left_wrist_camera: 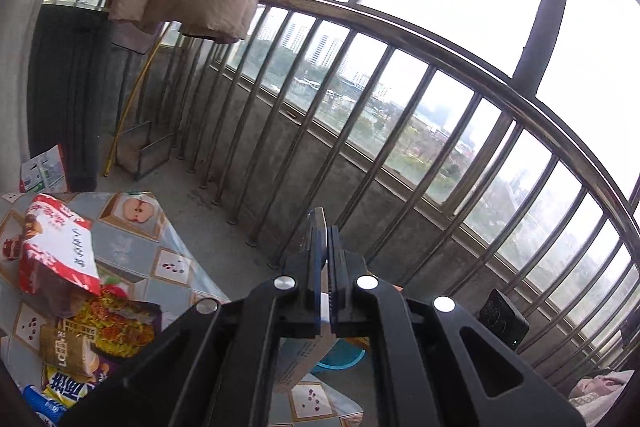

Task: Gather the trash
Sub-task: 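Carry box and yellow packet over the blue wastebasket and open both tools, then move both tools back toward the table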

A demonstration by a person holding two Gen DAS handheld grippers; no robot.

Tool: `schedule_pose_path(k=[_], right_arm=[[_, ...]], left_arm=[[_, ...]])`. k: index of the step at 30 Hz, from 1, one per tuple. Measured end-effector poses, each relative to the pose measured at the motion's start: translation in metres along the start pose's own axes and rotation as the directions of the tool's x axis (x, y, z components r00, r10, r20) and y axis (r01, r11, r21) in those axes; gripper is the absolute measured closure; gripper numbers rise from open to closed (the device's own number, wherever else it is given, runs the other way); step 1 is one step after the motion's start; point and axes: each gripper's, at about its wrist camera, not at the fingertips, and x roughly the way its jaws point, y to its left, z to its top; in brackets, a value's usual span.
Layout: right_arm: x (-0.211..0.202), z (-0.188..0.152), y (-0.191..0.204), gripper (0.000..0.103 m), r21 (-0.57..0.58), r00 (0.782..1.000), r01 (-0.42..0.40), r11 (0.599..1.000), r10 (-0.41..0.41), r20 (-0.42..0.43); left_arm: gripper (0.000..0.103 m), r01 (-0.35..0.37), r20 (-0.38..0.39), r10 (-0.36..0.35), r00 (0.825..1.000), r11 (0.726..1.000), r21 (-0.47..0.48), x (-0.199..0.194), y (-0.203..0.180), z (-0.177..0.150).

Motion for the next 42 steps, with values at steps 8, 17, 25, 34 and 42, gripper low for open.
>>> schedule_pose_path(k=[8, 17, 25, 34, 42], right_arm=[[-0.036, -0.022, -0.097, 0.101, 0.181, 0.966, 0.256, 0.950, -0.258, -0.014], [-0.028, -0.074, -0.192, 0.101, 0.347, 0.897, 0.442, 0.827, -0.402, -0.184], [0.025, -0.150, -0.272, 0.042, 0.426, 0.795, 0.593, 0.683, -0.416, -0.441], [0.008, -0.148, -0.255, 0.041, 0.453, 0.799, 0.595, 0.664, -0.428, -0.422], [-0.015, -0.090, -0.207, 0.039, 0.407, 0.852, 0.523, 0.749, -0.441, -0.282]], left_arm=[[0.101, 0.155, -0.209, -0.140, 0.968, 0.986, 0.058, 0.154, -0.066, -0.013], [0.101, 0.173, -0.402, -0.132, 0.906, 0.983, 0.068, 0.336, -0.102, -0.060], [0.070, 0.031, -0.598, 0.066, 0.799, 0.988, 0.150, 0.445, -0.077, -0.130], [0.052, -0.005, -0.511, 0.085, 0.855, 0.988, 0.155, 0.403, -0.060, -0.105], [0.047, -0.061, -0.343, 0.118, 0.932, 0.983, 0.173, 0.269, -0.065, -0.063]])
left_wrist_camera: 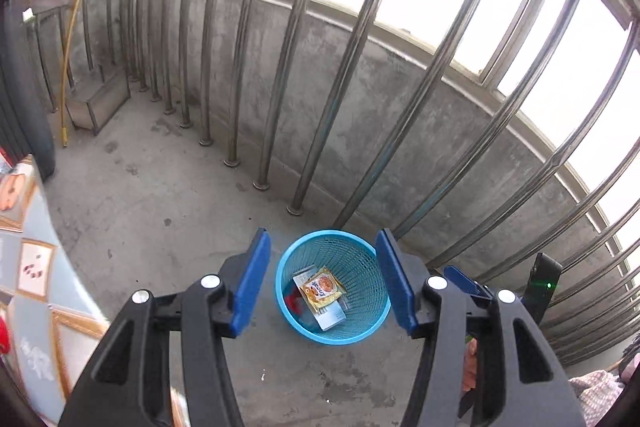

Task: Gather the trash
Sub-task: 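Move both tools back toward the table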

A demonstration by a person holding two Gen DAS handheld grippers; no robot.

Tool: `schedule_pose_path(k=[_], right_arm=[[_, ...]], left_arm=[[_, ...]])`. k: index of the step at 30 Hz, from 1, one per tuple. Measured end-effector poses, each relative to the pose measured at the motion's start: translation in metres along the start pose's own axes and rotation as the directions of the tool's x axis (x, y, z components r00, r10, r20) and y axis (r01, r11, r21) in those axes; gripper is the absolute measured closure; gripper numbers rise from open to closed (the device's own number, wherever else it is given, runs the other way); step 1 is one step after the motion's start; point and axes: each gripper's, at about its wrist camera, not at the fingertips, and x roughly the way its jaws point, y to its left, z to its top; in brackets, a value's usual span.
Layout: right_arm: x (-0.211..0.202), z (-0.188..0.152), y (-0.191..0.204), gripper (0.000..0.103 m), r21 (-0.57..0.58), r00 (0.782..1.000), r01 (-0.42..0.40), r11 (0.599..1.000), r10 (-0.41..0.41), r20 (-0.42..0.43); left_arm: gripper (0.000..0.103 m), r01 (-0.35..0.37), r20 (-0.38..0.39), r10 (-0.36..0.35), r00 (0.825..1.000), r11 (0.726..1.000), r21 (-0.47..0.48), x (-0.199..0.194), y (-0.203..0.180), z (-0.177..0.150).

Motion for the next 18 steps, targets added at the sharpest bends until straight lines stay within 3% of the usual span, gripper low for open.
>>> schedule_pose_path(k=[4, 8, 12, 15, 18], right_arm=[[-0.016, 0.003, 0.031, 0.039, -0.053, 0.995, -0.103, 0.993, 0.104, 0.007], [-0.031, -0.002, 0.078, 0.039, -0.173, 0.977, -0.209, 0.962, 0.211, -0.006], [-0.041, -0.013, 0.124, 0.039, -0.257, 0.941, -0.338, 0.905, 0.335, -0.056], [-0.043, -0.027, 0.162, 0.040, -0.318, 0.901, -0.433, 0.843, 0.415, -0.127], [-0.041, -0.042, 0.205, 0.041, -0.379, 0.851, -0.525, 0.762, 0.478, -0.217]], left_arm=[[0.042, -0.062, 0.104, 0.063, 0.993, 0.998, -0.012, -0.089, 0.015, -0.036], [0.041, -0.165, 0.161, 0.177, 0.971, 0.983, -0.083, -0.168, 0.049, -0.087], [0.041, -0.314, 0.206, 0.359, 0.910, 0.923, -0.222, -0.253, 0.092, -0.147], [0.041, -0.399, 0.220, 0.488, 0.845, 0.848, -0.349, -0.313, 0.124, -0.196], [0.041, -0.437, 0.194, 0.577, 0.793, 0.761, -0.480, -0.354, 0.153, -0.241]])
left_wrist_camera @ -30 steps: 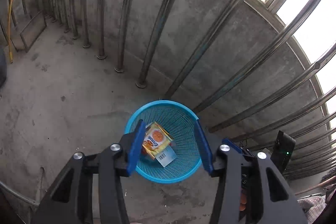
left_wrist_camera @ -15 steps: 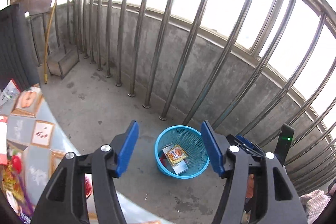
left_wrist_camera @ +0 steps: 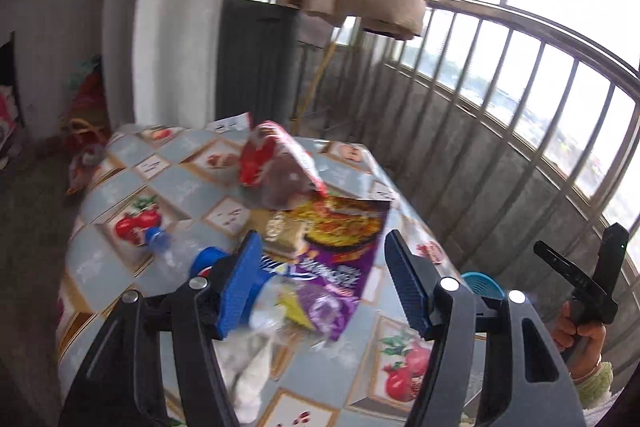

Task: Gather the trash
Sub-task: 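Move both tools back toward the table, then grasp the Pepsi bottle with the right tool while the left tool grasps the white glove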

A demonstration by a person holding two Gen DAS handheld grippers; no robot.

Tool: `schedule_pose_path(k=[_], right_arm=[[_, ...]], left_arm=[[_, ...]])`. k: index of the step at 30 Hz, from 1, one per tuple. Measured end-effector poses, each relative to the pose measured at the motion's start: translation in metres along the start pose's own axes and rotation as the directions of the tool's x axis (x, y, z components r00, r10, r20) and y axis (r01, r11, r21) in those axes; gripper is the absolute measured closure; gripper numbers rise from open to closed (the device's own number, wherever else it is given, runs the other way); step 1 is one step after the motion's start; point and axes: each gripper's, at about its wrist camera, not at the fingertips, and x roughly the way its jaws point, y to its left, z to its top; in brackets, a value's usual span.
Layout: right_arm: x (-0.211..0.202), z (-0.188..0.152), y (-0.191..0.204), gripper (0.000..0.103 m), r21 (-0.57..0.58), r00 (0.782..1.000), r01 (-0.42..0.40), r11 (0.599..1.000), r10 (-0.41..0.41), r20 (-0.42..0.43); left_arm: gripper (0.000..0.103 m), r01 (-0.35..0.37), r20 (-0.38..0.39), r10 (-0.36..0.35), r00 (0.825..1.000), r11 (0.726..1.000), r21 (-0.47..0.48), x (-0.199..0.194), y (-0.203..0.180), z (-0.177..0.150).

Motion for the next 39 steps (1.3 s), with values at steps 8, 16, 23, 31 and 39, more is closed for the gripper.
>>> schedule_pose_path(k=[8, 16, 23, 31, 39], right_arm=[[0.074, 0.014, 0.113, 0.043, -0.163, 0.935, -0.326, 0.931, 0.291, -0.205], [0.132, 0.010, 0.209, 0.043, -0.235, 0.791, -0.563, 0.793, 0.433, -0.434], [0.177, -0.003, 0.263, 0.043, -0.221, 0.671, -0.660, 0.718, 0.431, -0.603], [0.209, -0.020, 0.275, 0.043, -0.186, 0.582, -0.664, 0.724, 0.345, -0.736], [0.218, -0.030, 0.273, 0.046, -0.193, 0.554, -0.655, 0.730, 0.291, -0.780]], left_arm=[[0.041, -0.010, -0.033, 0.003, 0.999, 0.978, -0.209, -0.011, 0.085, -0.042], [0.048, 0.018, -0.136, -0.050, 0.989, 0.973, -0.232, 0.033, 0.109, -0.071], [0.054, 0.093, -0.207, -0.142, 0.968, 0.969, -0.230, 0.066, 0.119, -0.077], [0.062, 0.101, -0.272, -0.154, 0.950, 0.975, -0.199, 0.092, 0.118, -0.084], [0.078, 0.094, -0.280, -0.141, 0.950, 0.980, -0.173, 0.095, 0.114, -0.090]])
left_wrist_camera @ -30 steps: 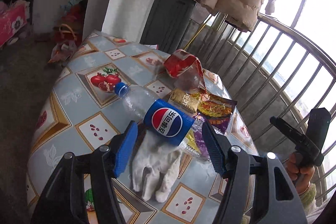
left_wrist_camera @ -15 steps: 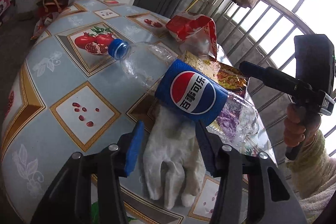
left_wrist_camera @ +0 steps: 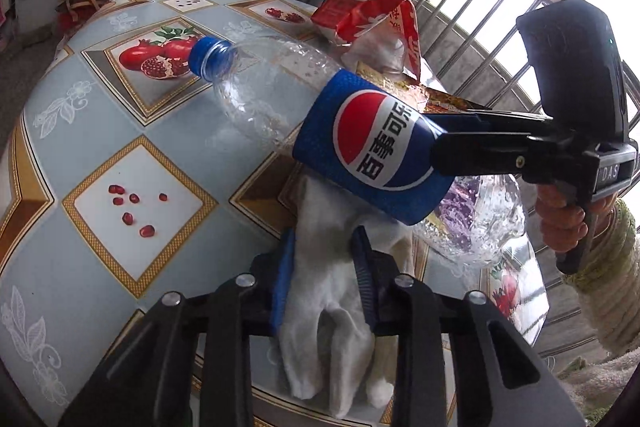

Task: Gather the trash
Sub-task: 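Grasp the Pepsi bottle with the right tool while the left tool grasps the white glove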

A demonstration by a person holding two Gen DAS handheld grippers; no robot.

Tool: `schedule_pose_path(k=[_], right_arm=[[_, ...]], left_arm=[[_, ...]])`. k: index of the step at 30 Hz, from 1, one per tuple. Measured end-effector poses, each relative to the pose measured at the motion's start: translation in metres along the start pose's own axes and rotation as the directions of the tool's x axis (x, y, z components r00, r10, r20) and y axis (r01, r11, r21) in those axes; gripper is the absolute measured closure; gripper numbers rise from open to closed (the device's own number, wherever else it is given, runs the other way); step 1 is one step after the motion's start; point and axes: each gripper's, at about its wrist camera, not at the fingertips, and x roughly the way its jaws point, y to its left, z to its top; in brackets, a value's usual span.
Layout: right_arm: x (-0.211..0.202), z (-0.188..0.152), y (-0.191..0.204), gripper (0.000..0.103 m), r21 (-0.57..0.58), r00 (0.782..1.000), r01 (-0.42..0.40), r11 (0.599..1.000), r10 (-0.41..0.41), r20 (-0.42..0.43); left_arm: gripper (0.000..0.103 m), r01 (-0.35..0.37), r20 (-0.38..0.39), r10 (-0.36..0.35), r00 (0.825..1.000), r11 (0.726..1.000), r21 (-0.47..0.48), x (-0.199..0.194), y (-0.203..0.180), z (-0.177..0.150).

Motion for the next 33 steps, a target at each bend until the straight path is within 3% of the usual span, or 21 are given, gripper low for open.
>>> schedule_pose_path(k=[1, 9, 16, 26, 29, 30, 33], right_arm=[[0.001, -0.001, -0.002, 0.051, 0.008, 1.000, 0.000, 1.000, 0.000, -0.004], [-0.006, -0.013, 0.002, 0.052, 0.013, 1.000, 0.006, 1.000, -0.006, 0.008], [-0.024, -0.047, 0.014, 0.052, 0.026, 1.000, 0.024, 0.999, -0.024, 0.015], [-0.056, -0.118, 0.042, 0.052, 0.033, 0.988, 0.152, 0.988, -0.152, -0.008], [-0.064, -0.130, 0.042, 0.051, 0.070, 0.988, 0.154, 0.986, -0.153, -0.013], [-0.066, -0.132, 0.042, 0.051, 0.084, 0.988, 0.153, 0.985, -0.152, -0.013], [-0.066, -0.131, 0.042, 0.039, 0.117, 0.989, 0.144, 0.983, -0.145, 0.001]], left_arm=[[0.081, -0.008, 0.001, 0.008, 1.000, 1.000, 0.008, 0.000, -0.001, -0.001], [0.097, -0.044, 0.011, 0.043, 0.999, 0.998, 0.042, -0.009, -0.008, -0.005], [0.098, -0.095, 0.001, 0.095, 0.995, 0.995, 0.021, -0.030, -0.014, -0.032], [0.098, -0.119, -0.014, 0.118, 0.993, 0.991, -0.058, -0.056, -0.022, -0.071], [0.094, -0.096, -0.028, 0.094, 0.995, 0.991, -0.092, -0.058, -0.022, -0.073], [0.086, -0.092, -0.029, 0.090, 0.996, 0.990, -0.103, -0.058, -0.021, -0.073], [0.077, -0.109, -0.038, 0.105, 0.994, 0.986, -0.125, -0.054, -0.019, -0.071]])
